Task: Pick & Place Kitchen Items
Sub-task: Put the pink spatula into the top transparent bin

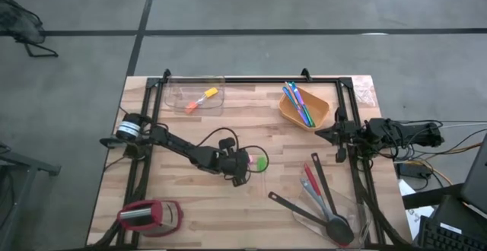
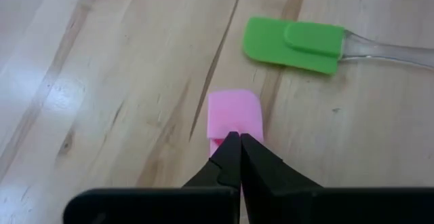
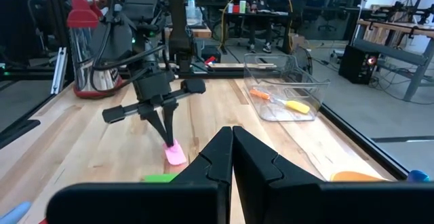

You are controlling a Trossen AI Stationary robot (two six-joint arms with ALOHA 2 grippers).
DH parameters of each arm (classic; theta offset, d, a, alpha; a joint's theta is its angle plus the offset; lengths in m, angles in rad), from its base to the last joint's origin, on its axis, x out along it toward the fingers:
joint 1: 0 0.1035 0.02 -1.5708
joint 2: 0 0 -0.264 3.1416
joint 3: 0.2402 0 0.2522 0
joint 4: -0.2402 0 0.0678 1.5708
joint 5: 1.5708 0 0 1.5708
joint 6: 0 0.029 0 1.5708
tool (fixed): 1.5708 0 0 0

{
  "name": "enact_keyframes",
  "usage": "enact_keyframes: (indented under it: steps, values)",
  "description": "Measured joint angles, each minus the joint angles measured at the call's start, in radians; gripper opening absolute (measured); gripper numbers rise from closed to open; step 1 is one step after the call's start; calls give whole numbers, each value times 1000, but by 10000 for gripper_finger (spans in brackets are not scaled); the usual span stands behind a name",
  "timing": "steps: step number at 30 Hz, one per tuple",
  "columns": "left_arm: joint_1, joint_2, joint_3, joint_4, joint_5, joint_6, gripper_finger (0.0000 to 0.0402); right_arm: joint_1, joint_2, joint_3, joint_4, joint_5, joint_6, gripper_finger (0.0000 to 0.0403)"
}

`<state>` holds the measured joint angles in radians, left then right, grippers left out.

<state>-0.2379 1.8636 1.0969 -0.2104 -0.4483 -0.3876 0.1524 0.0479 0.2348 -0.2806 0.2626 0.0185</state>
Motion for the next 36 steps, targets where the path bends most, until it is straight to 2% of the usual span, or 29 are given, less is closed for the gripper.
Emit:
enact_keyframes:
  steps: [4, 9, 19, 23, 26, 33, 36]
  values:
    - [0, -6, 0, -3, 0, -2, 1, 0, 0, 0, 0, 0, 0, 9]
    - [5, -41, 1, -60, -56, 17, 0, 0, 0, 0, 0, 0, 0, 9]
    - [49, -190, 2, -293, -177, 41, 0, 0, 0, 0, 0, 0, 0, 9]
    - [116, -254, -4, -363, -244, 84, 0, 0, 0, 0, 0, 0, 0, 9]
    - [189, -296, -5, -364, -249, 159, 0, 0, 0, 0, 0, 0, 0, 9]
    - [407, -344, -5, -367, -256, 256, 0, 0, 0, 0, 0, 0, 0, 9]
    - [503, -343, -5, -359, -293, 283, 0, 0, 0, 0, 0, 0, 0, 9]
